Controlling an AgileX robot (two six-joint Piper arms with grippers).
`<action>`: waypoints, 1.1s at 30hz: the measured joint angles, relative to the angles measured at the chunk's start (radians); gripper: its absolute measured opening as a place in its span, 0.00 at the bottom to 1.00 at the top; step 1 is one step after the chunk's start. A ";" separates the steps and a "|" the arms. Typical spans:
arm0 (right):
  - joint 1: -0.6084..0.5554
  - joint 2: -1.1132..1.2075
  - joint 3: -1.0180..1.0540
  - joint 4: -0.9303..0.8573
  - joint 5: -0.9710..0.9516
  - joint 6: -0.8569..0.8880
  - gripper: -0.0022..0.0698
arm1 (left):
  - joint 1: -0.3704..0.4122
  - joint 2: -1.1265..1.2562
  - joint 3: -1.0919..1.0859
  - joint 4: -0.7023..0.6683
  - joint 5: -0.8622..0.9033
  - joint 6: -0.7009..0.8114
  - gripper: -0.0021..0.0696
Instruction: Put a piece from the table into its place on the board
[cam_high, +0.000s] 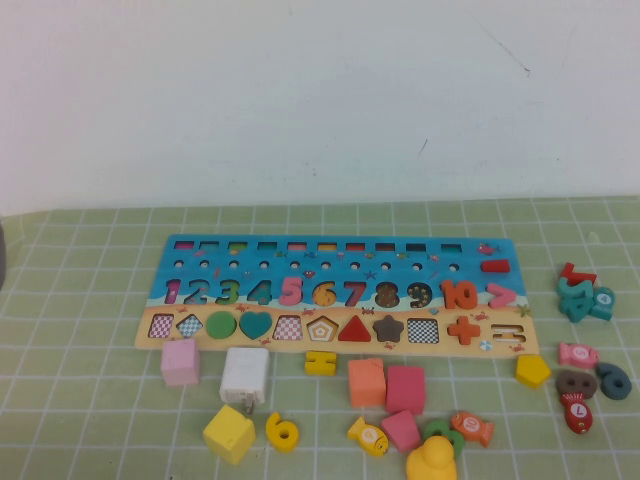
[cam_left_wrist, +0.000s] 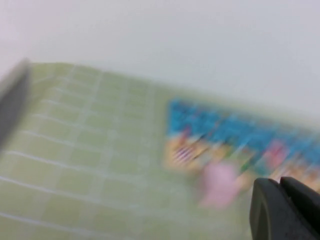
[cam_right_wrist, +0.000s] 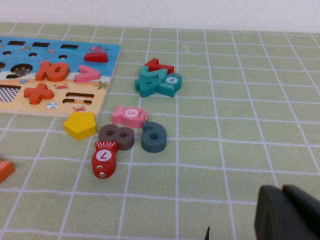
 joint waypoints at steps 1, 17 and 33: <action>0.000 0.000 0.000 0.000 0.000 0.000 0.03 | 0.000 0.000 0.000 -0.061 -0.025 -0.029 0.03; 0.000 0.000 0.000 0.000 0.000 0.000 0.03 | 0.000 0.000 0.000 -0.589 -0.220 -0.265 0.03; 0.000 0.000 0.000 0.000 0.000 0.000 0.03 | 0.000 0.024 -0.223 -0.405 0.256 -0.030 0.03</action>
